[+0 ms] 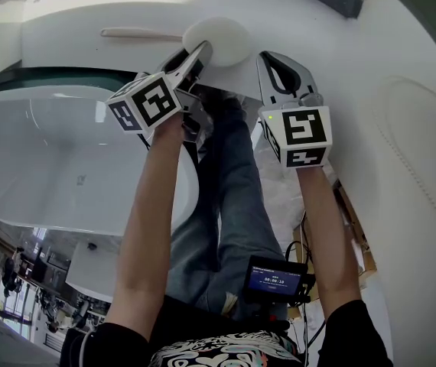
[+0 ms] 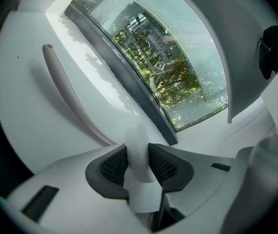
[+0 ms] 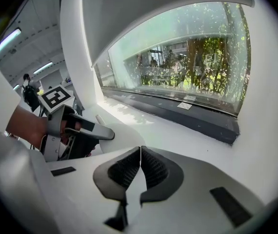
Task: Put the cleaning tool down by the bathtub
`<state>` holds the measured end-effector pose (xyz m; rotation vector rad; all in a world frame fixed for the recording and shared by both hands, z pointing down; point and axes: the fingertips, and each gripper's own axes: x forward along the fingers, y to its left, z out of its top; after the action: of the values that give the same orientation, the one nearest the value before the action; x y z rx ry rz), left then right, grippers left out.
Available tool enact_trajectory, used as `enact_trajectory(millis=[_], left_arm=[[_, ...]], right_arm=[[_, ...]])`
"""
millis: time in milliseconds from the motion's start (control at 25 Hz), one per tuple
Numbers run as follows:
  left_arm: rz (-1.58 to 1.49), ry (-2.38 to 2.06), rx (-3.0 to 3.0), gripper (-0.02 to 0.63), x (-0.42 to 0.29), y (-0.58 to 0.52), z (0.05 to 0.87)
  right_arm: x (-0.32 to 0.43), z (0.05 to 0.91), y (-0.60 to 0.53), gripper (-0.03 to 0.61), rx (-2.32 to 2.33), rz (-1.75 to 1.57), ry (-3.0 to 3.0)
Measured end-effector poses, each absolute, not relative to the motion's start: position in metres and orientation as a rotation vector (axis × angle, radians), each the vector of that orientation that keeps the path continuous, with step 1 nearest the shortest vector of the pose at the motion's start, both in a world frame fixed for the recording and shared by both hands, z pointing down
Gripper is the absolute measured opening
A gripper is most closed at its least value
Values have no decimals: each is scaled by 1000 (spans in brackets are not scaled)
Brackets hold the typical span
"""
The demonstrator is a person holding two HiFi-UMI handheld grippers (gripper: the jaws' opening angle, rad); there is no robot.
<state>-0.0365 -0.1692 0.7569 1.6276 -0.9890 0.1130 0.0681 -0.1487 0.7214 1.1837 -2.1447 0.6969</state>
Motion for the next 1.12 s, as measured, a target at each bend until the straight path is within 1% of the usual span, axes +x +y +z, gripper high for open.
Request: enact_trajectory(millis=[520,1120], left_arm=[[63,-929,1536,130,-35,-172,761],[94,-975,1515,135,-41,-172,750]], right_arm=[[64,721,-148,29,1186,718,-2135],[59,713,-142,29,1170,713,-2144]])
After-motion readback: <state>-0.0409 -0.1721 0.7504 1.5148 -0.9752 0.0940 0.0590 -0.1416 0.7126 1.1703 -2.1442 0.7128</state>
